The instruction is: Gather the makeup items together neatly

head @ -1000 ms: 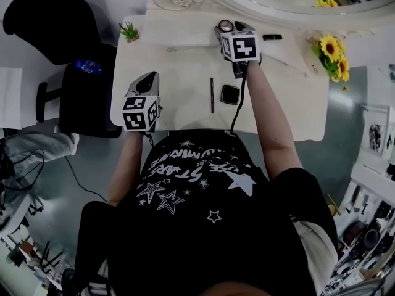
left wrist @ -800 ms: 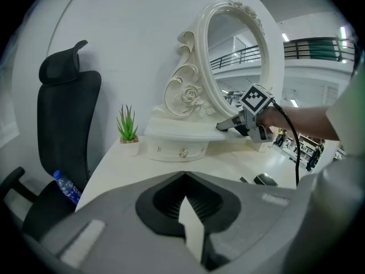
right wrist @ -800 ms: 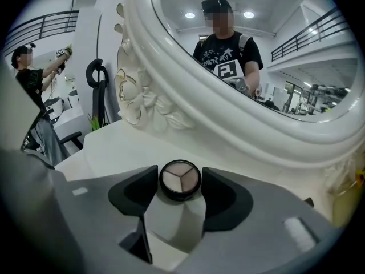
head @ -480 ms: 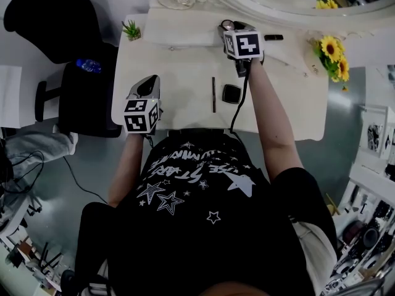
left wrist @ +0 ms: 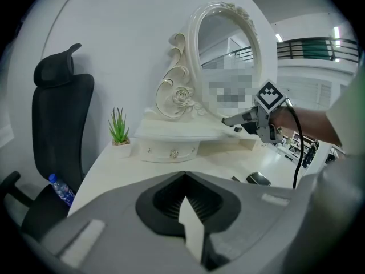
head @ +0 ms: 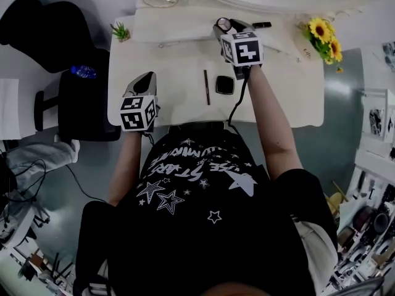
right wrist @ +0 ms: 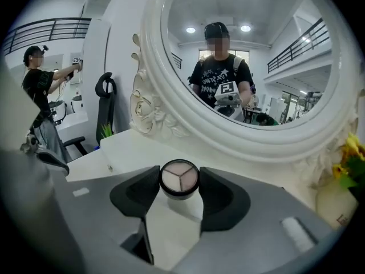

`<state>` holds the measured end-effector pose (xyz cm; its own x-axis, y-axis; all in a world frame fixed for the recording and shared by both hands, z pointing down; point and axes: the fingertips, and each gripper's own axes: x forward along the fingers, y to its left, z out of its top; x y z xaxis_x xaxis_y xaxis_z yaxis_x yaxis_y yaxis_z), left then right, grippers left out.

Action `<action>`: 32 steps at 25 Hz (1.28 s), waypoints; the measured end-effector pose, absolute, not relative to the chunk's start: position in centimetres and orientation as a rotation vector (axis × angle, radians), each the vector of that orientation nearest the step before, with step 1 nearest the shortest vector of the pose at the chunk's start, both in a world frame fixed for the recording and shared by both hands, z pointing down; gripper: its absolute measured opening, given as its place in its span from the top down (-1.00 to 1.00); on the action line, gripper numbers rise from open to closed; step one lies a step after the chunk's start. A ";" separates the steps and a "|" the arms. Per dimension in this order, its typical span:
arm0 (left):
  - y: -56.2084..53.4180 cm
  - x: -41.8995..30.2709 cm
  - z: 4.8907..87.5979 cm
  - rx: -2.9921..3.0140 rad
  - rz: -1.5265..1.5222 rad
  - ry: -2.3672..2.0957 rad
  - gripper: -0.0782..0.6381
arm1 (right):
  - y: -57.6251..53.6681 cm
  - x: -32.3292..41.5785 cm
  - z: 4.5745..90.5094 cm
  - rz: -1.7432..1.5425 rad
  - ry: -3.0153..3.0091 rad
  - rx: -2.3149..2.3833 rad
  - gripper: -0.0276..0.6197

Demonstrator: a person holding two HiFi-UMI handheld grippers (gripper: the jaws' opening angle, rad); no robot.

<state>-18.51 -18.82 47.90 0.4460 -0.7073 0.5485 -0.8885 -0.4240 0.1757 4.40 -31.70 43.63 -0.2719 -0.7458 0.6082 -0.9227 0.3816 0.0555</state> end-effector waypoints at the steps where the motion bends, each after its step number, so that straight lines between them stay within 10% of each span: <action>1: -18.7 -18.2 47.8 2.266 0.551 -1.337 0.78 | -31.2 4.7 43.5 0.416 -2.094 1.436 0.16; 32: -12.8 -9.7 48.9 2.399 0.666 -1.080 0.78 | -14.7 13.4 49.5 0.515 -1.908 1.579 0.16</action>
<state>-9.71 -12.79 48.85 0.5824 -0.5702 0.5794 -0.7736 -0.6076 0.1797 13.38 -14.67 49.54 -0.1102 -0.7392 0.6644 -0.9731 0.2163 0.0792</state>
